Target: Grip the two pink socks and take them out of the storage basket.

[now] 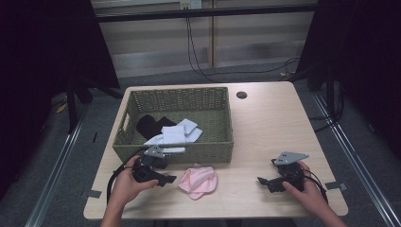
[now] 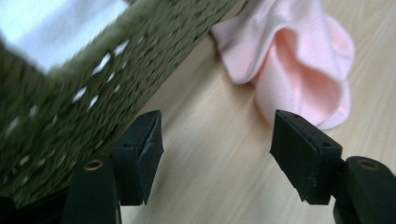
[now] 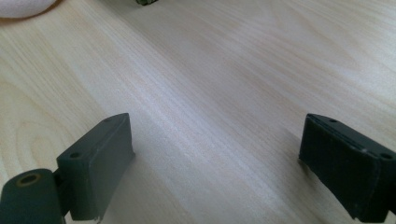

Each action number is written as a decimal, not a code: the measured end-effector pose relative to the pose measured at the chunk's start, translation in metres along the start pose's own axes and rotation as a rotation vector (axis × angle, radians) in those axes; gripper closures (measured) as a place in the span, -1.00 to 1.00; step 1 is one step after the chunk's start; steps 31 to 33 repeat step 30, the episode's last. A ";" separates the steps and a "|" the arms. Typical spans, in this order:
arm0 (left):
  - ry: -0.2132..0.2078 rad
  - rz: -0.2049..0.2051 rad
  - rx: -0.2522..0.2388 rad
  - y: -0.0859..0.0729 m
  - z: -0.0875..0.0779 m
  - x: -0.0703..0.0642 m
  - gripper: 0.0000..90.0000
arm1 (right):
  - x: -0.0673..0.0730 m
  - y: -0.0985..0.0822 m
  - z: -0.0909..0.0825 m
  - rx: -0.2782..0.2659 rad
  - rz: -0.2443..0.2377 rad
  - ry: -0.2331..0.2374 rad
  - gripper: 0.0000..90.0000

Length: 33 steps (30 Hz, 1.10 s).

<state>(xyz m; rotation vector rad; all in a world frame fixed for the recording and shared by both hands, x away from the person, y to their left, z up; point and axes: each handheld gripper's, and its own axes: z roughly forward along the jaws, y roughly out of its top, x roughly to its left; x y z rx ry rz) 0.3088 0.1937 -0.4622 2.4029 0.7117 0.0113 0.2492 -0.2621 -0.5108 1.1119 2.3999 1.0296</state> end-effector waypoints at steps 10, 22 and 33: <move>0.065 0.004 -0.006 -0.023 0.014 0.009 -0.37 | 0.000 0.000 0.000 0.000 -0.001 0.000 -0.80; 0.136 0.055 -0.197 -0.047 0.020 0.011 -0.60 | 0.000 0.000 0.000 0.000 0.000 0.000 -0.80; 0.148 0.048 -0.201 -0.046 0.021 0.009 -0.61 | 0.000 0.000 0.000 0.000 -0.001 0.000 -0.80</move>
